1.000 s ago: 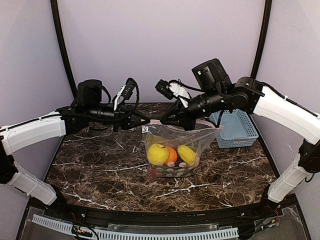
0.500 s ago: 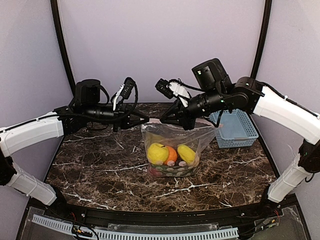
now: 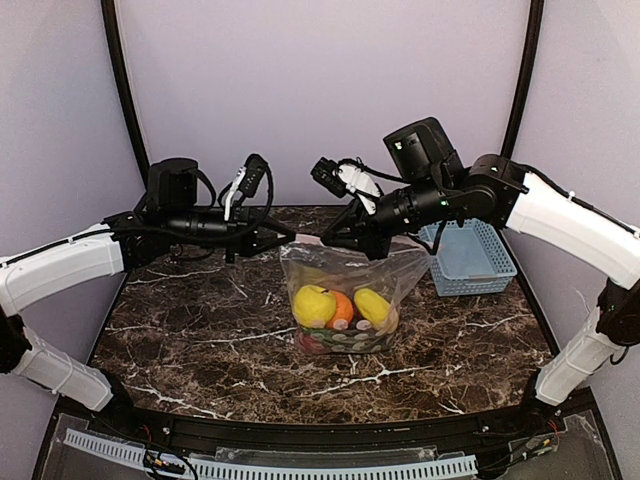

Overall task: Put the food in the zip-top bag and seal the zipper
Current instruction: Zip the zipper on the zipper food storage bag.

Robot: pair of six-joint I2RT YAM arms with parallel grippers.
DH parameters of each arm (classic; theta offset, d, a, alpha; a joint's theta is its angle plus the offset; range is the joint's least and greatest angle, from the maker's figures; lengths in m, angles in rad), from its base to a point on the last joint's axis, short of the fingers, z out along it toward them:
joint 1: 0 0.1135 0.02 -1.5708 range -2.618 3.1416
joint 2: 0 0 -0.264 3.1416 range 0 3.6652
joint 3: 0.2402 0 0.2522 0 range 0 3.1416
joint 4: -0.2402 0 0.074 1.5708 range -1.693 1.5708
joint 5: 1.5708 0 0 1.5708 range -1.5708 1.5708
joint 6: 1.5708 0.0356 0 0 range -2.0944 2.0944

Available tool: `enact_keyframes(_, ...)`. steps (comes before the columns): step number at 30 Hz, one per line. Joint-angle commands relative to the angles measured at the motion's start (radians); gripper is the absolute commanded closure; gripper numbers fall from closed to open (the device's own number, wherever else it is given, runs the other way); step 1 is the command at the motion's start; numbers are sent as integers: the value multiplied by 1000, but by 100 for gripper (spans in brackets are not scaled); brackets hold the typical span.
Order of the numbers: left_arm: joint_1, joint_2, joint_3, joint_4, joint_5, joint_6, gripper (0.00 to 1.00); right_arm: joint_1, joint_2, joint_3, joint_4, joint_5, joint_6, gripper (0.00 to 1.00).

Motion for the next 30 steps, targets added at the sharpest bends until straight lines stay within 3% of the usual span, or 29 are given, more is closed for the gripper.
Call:
enact_keyframes(1,28,-49,-1,-33,-45,15,99,-13,-31,-17,-21,33,10,100)
enact_keyframes(30,121,-96,-1,-47,-140,-1,99,-38,-66,-43,-37,101,15,100)
